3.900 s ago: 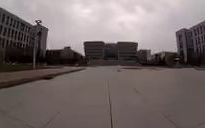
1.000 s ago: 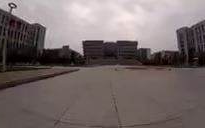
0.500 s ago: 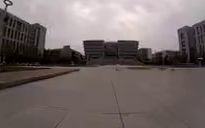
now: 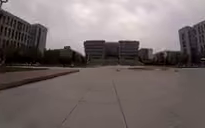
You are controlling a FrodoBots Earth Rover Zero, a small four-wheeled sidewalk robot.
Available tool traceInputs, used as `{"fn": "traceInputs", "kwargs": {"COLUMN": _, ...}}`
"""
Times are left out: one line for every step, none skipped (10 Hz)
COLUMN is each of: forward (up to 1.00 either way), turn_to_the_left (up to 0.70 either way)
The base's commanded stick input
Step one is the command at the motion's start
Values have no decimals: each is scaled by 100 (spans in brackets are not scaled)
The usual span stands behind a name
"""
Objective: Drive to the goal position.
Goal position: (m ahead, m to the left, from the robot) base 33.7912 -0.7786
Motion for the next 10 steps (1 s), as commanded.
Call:
{"fn": "traceInputs", "kwargs": {"forward": 100, "turn_to_the_left": 0}}
{"fn": "traceInputs", "kwargs": {"forward": 100, "turn_to_the_left": 0}}
{"fn": "traceInputs", "kwargs": {"forward": 100, "turn_to_the_left": 0}}
{"fn": "traceInputs", "kwargs": {"forward": 100, "turn_to_the_left": 0}}
{"fn": "traceInputs", "kwargs": {"forward": 100, "turn_to_the_left": 0}}
{"fn": "traceInputs", "kwargs": {"forward": 100, "turn_to_the_left": 0}}
{"fn": "traceInputs", "kwargs": {"forward": 100, "turn_to_the_left": 0}}
{"fn": "traceInputs", "kwargs": {"forward": 100, "turn_to_the_left": 0}}
{"fn": "traceInputs", "kwargs": {"forward": 100, "turn_to_the_left": 0}}
{"fn": "traceInputs", "kwargs": {"forward": 100, "turn_to_the_left": -7}}
